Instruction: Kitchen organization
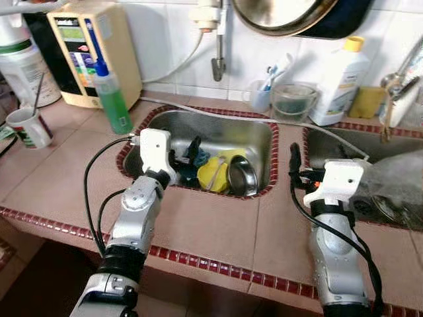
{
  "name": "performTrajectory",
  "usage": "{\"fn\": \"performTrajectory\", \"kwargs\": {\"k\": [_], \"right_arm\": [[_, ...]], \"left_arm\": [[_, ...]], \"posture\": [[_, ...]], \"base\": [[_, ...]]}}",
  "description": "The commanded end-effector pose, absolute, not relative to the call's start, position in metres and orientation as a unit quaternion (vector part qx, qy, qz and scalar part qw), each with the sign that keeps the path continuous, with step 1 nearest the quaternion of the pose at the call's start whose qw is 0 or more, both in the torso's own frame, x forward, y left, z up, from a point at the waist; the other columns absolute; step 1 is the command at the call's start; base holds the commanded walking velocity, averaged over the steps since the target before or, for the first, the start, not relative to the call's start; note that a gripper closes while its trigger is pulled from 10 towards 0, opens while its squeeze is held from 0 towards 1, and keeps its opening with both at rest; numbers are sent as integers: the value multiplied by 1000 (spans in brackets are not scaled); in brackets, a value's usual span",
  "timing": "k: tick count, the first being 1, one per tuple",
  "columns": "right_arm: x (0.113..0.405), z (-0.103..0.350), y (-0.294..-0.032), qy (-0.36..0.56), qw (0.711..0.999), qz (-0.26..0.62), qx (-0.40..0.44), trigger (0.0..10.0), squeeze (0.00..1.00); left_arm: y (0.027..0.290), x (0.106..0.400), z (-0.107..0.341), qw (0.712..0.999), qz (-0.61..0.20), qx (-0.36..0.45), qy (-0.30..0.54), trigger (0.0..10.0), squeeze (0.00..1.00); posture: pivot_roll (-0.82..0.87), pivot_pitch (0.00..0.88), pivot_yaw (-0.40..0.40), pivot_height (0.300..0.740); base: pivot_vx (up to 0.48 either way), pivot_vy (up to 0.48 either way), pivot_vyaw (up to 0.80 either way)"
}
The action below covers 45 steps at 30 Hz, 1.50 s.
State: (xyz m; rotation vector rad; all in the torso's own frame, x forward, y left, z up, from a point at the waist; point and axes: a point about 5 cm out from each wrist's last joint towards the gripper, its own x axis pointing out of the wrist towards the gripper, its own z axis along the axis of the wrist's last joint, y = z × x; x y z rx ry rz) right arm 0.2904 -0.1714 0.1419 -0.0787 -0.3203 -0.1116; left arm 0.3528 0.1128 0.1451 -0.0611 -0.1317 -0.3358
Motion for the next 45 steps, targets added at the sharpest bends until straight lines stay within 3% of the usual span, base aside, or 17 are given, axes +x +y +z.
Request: {"fn": "performTrajectory", "kwargs": {"k": [1,11,16,21,28,30,37,45], "right_arm": [[290,148,-169,-167,983,-61,-40,10000,0],[288,158,-159,-170,982,-63,-48,10000,0],[286,150,-159,-156,985,-58,-42,10000,0],[299,148,-155,-145,988,-31,-46,10000,0],[311,150,-152,-142,989,-16,-41,10000,0],[316,153,-148,-145,989,-4,-40,10000,0],[317,151,-150,-146,989,-2,-38,10000,0],[312,146,-155,-148,988,-15,-35,10000,0]], "left_arm": [[113,356,149,982,-171,-26,-73,10000,0],[110,362,148,981,-182,-22,-64,10000,0],[107,366,153,976,-201,15,-78,10000,0],[117,370,173,983,-139,9,-118,10000,0],[131,364,165,988,-103,8,-117,10000,0],[141,359,151,991,-86,20,-99,10000,0],[138,357,149,991,-86,25,-99,10000,0],[115,361,152,986,-133,27,-94,10000,0]], "posture": [[-208,0,118,740],[-252,0,134,740],[-183,0,100,740],[-92,0,55,740],[-46,0,19,740],[-46,0,22,740],[-56,0,28,740],[-144,0,97,740]], "base": [[0,0,0],[0,0,0],[0,0,0],[0,0,0],[0,0,0],[0,0,0],[0,0,0],[0,0,0]]}}
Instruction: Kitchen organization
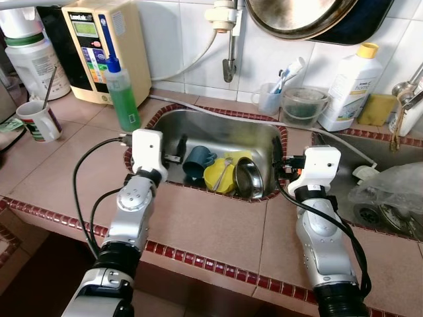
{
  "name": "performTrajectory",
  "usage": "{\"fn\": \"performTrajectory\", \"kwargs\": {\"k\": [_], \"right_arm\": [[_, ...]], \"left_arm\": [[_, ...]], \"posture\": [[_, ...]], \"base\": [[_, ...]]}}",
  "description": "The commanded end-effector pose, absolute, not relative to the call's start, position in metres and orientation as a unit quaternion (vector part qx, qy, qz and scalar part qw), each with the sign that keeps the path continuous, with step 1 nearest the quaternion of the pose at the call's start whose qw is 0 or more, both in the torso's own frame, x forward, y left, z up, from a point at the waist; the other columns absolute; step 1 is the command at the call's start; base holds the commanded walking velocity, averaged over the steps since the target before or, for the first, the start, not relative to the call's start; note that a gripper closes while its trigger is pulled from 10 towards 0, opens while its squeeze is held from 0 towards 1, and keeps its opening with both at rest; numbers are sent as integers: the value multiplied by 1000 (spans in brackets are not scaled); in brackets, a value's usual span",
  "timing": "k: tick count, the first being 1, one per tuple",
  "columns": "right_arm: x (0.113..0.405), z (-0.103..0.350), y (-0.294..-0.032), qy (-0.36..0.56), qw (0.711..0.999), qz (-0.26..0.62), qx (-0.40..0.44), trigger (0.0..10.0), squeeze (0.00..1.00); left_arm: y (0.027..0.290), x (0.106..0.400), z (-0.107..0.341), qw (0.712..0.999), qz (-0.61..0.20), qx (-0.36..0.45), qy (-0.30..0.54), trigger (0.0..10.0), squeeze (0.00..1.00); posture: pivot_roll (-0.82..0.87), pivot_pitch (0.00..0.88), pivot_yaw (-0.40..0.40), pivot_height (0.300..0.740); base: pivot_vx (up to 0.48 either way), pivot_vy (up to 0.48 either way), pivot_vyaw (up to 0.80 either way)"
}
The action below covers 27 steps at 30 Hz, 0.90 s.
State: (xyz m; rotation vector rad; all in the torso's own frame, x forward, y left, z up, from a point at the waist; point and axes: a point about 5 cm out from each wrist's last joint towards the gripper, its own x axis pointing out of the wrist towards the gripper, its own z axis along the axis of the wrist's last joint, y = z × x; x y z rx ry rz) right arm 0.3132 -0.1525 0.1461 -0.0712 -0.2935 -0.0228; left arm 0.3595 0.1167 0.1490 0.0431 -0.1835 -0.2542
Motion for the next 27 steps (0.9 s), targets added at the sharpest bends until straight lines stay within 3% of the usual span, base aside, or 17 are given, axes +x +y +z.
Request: {"fn": "performTrajectory", "kwargs": {"k": [1,8,27], "right_arm": [[311,147,-156,-150,988,-18,-34,10000,0],[306,146,-164,-154,987,-42,-30,10000,0],[312,141,-152,-141,990,-7,-26,10000,0]], "left_arm": [[112,363,152,986,-139,25,-92,10000,0],[97,367,158,982,-161,23,-93,10000,0],[110,360,149,986,-137,21,-94,10000,0]], "posture": [[-161,0,108,740],[-192,0,131,740],[-106,0,73,740]], "base": [[0,0,0],[0,0,0],[0,0,0]]}}
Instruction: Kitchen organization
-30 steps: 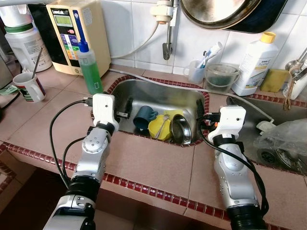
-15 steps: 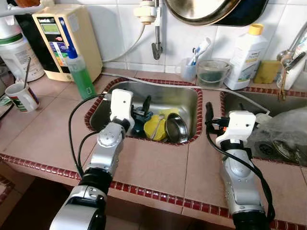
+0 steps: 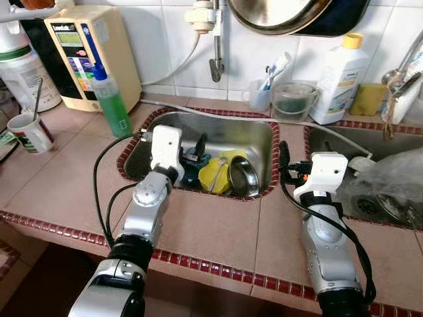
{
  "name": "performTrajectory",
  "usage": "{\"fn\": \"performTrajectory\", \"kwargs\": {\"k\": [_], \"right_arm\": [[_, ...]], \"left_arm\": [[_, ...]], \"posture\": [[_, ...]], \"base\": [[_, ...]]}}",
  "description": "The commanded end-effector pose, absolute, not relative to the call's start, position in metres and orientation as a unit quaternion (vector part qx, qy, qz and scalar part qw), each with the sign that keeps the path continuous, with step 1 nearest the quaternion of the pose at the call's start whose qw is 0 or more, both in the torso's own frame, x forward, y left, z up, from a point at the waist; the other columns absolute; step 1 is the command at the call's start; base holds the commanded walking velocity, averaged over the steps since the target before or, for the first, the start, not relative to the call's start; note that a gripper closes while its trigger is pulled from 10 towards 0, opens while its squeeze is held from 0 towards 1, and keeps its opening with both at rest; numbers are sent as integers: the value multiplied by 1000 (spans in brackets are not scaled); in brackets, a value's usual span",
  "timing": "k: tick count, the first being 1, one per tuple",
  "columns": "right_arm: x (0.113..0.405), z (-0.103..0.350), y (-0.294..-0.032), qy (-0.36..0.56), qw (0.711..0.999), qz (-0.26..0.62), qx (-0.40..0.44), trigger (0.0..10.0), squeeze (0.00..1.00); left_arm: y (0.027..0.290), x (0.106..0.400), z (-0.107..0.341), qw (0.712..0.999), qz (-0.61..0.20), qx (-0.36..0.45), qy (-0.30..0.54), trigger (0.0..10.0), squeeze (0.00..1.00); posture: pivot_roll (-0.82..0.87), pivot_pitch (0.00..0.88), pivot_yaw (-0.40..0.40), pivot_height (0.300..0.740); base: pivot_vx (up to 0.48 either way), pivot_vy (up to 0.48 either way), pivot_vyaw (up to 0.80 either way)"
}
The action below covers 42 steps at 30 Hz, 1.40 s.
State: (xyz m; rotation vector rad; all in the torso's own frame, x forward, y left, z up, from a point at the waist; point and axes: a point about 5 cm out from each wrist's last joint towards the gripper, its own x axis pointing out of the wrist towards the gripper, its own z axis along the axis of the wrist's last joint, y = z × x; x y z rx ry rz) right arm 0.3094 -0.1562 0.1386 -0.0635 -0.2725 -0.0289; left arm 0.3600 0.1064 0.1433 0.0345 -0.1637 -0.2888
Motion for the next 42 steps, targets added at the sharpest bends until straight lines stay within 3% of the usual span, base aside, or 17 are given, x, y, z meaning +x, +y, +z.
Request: {"fn": "performTrajectory", "kwargs": {"k": [1,26,42], "right_arm": [[312,141,-151,-140,990,-5,-26,10000,0],[313,134,-144,-130,991,6,-18,10000,0],[327,138,-119,-129,989,67,-15,10000,0]], "left_arm": [[111,360,149,986,-135,21,-95,10000,0],[116,356,146,987,-130,27,-92,10000,0],[151,349,144,992,-69,39,-95,10000,0]], "posture": [[-105,0,73,740],[-74,0,64,740],[14,0,-22,740]], "base": [[0,0,0],[0,0,0],[0,0,0]]}}
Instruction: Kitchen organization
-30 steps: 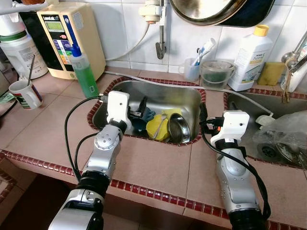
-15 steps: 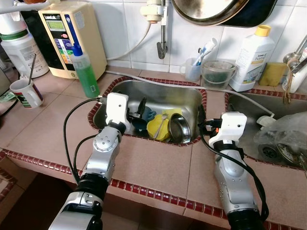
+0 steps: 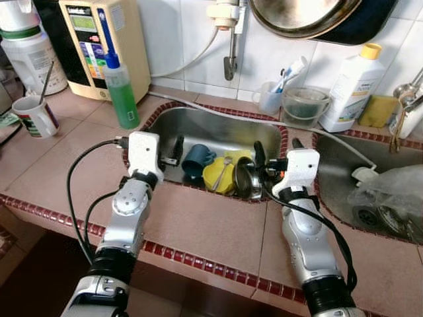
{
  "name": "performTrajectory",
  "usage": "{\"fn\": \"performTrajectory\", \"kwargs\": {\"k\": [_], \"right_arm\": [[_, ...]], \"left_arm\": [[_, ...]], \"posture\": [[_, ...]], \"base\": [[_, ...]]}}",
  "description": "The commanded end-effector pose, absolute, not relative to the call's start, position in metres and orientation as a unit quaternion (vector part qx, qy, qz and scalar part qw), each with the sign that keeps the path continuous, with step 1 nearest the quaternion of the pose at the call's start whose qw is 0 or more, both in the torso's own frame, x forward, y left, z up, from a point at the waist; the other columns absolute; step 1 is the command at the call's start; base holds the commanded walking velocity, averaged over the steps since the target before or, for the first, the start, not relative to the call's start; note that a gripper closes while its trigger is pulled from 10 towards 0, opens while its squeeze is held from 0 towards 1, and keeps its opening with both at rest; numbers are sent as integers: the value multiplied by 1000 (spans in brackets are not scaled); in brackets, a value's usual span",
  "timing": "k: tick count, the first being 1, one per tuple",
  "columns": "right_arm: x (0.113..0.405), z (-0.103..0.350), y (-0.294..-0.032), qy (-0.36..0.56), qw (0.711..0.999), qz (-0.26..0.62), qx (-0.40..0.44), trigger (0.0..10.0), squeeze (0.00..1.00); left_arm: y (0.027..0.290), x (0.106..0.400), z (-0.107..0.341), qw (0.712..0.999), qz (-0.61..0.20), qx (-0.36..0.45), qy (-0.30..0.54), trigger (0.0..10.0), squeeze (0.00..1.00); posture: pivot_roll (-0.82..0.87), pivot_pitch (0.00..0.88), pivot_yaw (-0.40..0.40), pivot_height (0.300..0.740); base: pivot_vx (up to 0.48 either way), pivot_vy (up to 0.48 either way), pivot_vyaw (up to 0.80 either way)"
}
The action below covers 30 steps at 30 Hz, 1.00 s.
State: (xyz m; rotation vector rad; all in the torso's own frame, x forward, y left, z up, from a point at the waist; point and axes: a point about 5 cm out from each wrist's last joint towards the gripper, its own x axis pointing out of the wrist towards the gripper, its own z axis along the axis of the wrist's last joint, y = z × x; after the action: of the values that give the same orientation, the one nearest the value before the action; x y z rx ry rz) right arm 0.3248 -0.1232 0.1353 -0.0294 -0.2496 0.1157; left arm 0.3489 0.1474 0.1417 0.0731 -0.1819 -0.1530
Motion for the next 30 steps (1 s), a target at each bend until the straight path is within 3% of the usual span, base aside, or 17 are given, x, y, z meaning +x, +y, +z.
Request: {"fn": "performTrajectory", "kwargs": {"k": [1,17,30], "right_arm": [[327,139,-118,-130,989,68,-15,10000,0],[322,130,-122,-126,991,51,-6,10000,0],[318,124,-116,-119,991,52,-4,10000,0]], "left_arm": [[153,349,144,992,-68,39,-94,10000,0],[149,348,143,992,-86,49,-82,10000,0],[150,350,142,992,-87,41,-82,10000,0]], "posture": [[14,0,-22,740],[-3,0,49,740],[-28,0,44,740]], "base": [[0,0,0],[0,0,0],[0,0,0]]}}
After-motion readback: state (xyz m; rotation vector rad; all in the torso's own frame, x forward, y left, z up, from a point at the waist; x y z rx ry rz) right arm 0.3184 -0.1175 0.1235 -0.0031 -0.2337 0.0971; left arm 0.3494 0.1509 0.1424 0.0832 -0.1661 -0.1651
